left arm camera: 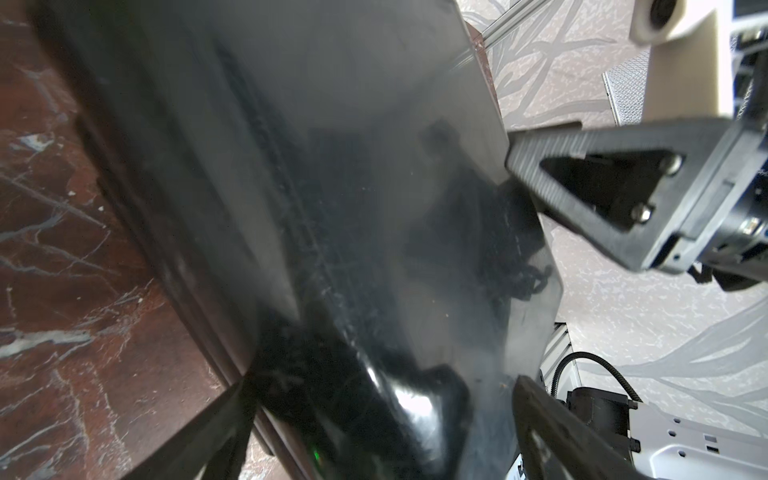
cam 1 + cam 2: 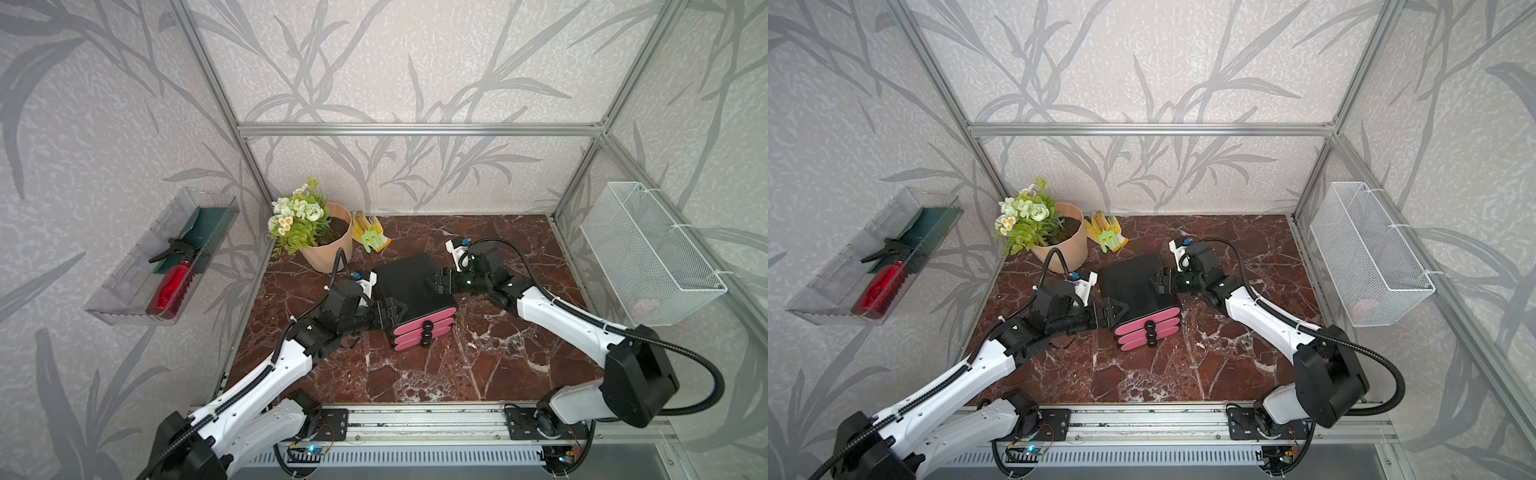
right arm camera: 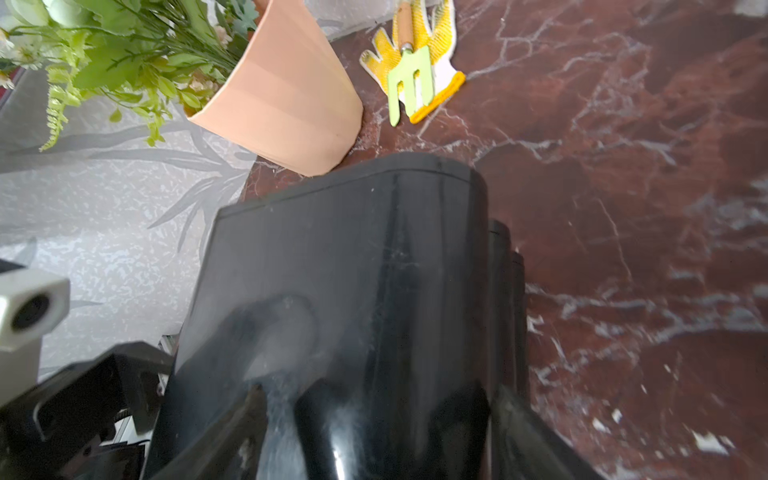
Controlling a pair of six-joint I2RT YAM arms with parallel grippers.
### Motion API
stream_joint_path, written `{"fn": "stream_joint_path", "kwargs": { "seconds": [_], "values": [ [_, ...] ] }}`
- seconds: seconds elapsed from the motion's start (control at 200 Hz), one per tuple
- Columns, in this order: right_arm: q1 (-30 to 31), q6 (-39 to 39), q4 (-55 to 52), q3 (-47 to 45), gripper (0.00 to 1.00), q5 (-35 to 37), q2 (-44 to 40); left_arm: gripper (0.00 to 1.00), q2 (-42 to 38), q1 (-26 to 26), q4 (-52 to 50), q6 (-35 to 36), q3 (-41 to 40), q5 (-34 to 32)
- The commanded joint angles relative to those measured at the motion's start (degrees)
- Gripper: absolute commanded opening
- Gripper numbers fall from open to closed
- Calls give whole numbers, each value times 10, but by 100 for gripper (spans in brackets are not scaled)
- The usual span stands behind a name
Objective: Take the sponge out of the drawer
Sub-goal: Adjust the storage box at the center of the board.
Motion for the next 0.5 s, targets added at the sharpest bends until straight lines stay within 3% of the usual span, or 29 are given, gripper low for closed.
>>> {"fn": "stream_joint_path", "kwargs": {
  "seconds": [0.0, 0.14, 0.225, 0.36, 0.495],
  "values": [
    [38, -15, 73, 55, 82, -113, 31, 95, -26, -6, 62, -23, -11, 26],
    [44, -29, 80, 89, 81, -128, 63, 95, -44, -7, 62, -29, -18, 24],
    [44, -69, 54, 102, 82, -101, 55, 95, -49, -7, 52, -23, -11, 20],
    [40, -153, -22, 113, 88, 2, 0, 95, -50, -7, -38, 26, 32, -17],
    [23, -181, -62, 90, 93, 105, -81, 96, -45, -7, -187, 113, 116, -96]
  ]
}}
